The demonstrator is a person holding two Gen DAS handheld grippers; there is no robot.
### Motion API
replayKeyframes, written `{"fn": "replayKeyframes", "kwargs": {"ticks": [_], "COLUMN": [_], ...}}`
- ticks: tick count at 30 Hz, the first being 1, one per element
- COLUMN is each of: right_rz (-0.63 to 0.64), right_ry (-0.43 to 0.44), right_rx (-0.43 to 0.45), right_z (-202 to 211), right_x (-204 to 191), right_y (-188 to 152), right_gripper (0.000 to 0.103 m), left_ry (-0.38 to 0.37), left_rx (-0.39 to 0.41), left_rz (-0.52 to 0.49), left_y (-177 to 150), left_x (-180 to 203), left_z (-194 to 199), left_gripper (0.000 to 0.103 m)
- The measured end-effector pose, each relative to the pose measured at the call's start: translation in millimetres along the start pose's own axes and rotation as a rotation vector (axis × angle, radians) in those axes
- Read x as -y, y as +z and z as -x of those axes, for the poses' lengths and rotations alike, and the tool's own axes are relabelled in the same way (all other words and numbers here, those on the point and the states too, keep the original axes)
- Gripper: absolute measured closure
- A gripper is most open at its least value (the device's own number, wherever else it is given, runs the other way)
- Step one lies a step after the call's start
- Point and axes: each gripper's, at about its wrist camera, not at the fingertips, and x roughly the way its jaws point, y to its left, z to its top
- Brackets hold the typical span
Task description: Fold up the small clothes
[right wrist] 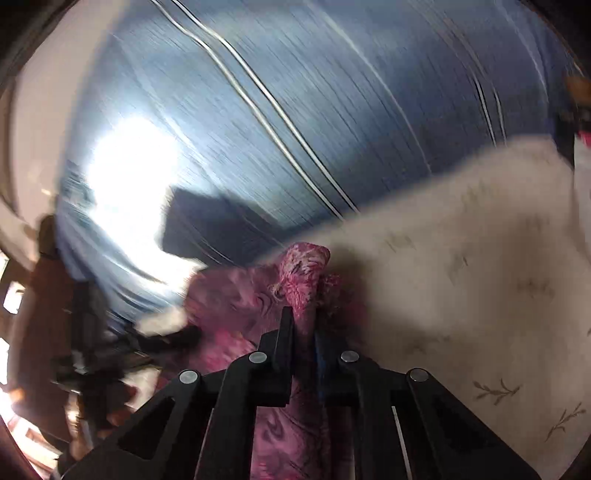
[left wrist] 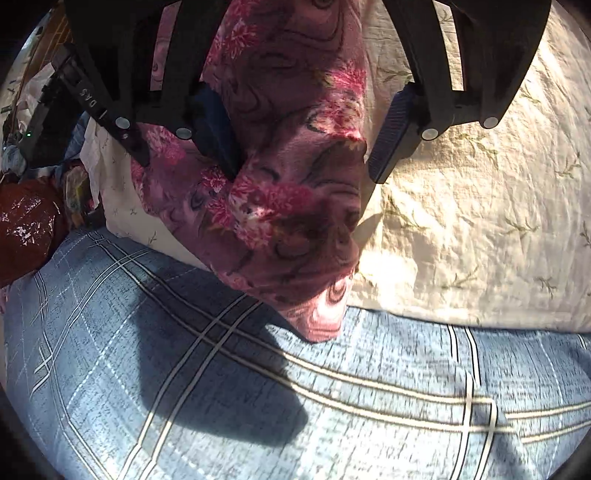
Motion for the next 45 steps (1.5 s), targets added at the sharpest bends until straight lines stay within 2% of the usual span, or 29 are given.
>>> {"fn": "replayKeyframes", "kwargs": {"ticks": [1,2,3,5,7,8,9,10,12,13,16,18,20,21,22,23,24,26,28,29,31,34,36,38,40,41,42,44,45], "right_rz": [-0.007,-0.018,-0.012,0.076,0.155,0.173,0.188,0.198,0.148,0.129,0.223,0.288,0.314,0.301,0.263,0.196,0.133,0.067,0.050,0.029,-0.030,-0.130,-0.164,-0.159,-0.123,-0.099,-0.070,-0.010,0.011], "right_ry": [0.002,0.002,0.018,0.159,0.224,0.225,0.180,0.093,0.113,0.139,0.236,0.240,0.149,0.162,0.210,0.232,0.248,0.272,0.259,0.246,0.228,0.294,0.301,0.280,0.316,0.344,0.349,0.367,0.365], "right_rx": [0.015,0.034,0.061,0.095,0.055,0.016,-0.030,-0.063,0.008,0.026,0.072,0.028,-0.061,-0.082,-0.043,-0.042,-0.055,-0.027,0.044,0.067,0.082,0.030,0.018,0.013,0.009,-0.029,-0.049,-0.083,-0.092], "right_z": [5.8,17.4,30.0,53.7,62.0,58.1,50.4,43.0,63.6,76.4,114.3,118.7,98.6,92.8,97.2,99.0,102.1,114.2,128.0,132.6,131.0,101.8,89.8,76.5,69.6,60.9,56.6,52.1,50.7], "right_x": [-0.7,-3.3,-6.7,-16.5,-24.2,-24.3,-22.5,-18.4,-14.6,-15.6,-28.7,-33.9,-28.7,-22.2,-11.5,-3.6,2.8,8.0,15.2,19.9,31.3,46.3,52.0,48.2,39.7,31.4,21.6,7.3,4.3], "right_y": [0.9,1.2,-1.1,-11.7,-31.4,-40.5,-51.1,-62.1,-72.0,-78.1,-108.7,-129.0,-150.8,-157.2,-160.7,-158.7,-155.9,-150.1,-137.7,-132.6,-118.2,-99.2,-96.4,-88.6,-81.9,-77.3,-74.5,-68.9,-67.1], "right_gripper": [0.091,0.083,0.083,0.083,0.083,0.084,0.086,0.091,0.090,0.084,0.084,0.084,0.087,0.087,0.088,0.091,0.092,0.086,0.079,0.070,0.061,0.060,0.060,0.062,0.059,0.052,0.048,0.033,0.032], "left_ry": [0.000,-0.013,-0.022,-0.034,-0.057,-0.052,-0.041,-0.031,-0.046,-0.083,-0.131,-0.142,-0.077,-0.060,-0.065,-0.056,-0.047,-0.116,-0.132,-0.133,-0.149,-0.210,-0.240,-0.271,-0.308,-0.331,-0.345,-0.352,-0.342], "left_rx": [-0.013,-0.021,-0.015,0.023,0.052,0.050,0.037,0.010,-0.034,-0.022,0.049,0.053,0.015,-0.022,0.009,0.027,0.002,-0.046,-0.013,0.026,0.058,0.004,-0.054,-0.090,-0.103,-0.095,-0.090,-0.109,-0.110], "left_rz": [-0.010,-0.018,-0.036,-0.089,-0.135,-0.147,-0.153,-0.156,-0.109,-0.089,-0.086,-0.137,-0.180,-0.173,-0.176,-0.190,-0.193,-0.185,-0.191,-0.185,-0.150,-0.043,0.035,0.090,0.121,0.123,0.118,0.094,0.082], "left_y": [-0.5,-2.5,-7.6,-24.2,-46.9,-59.3,-71.0,-78.4,-96.4,-104.9,-137.3,-163.9,-194.4,-203.7,-209.8,-214.1,-215.5,-217.4,-211.8,-203.9,-179.7,-138.3,-120.0,-108.3,-105.6,-102.7,-100.9,-98.0,-97.1], "left_x": [3.1,4.1,4.8,5.9,8.6,9.2,11.9,10.1,1.1,-3.7,-8.7,-1.4,3.2,-0.1,-6.1,-3.3,-1.1,0.4,-1.0,-3.2,-10.2,-31.8,-41.4,-48.2,-50.3,-46.9,-42.3,-31.6,-26.9], "left_z": [5.3,12.7,25.1,50.7,66.0,67.5,62.0,53.0,51.1,61.2,97.6,103.6,89.4,75.5,76.4,82.3,86.4,95.5,114.5,123.9,128.9,110.3,86.3,68.0,56.6,54.4,53.6,47.7,44.7], "left_gripper": [0.036,0.039,0.039,0.039,0.039,0.039,0.039,0.039,0.038,0.039,0.039,0.039,0.038,0.039,0.039,0.039,0.039,0.039,0.039,0.039,0.037,0.037,0.037,0.037,0.033,0.023,0.020,0.019,0.017]}}
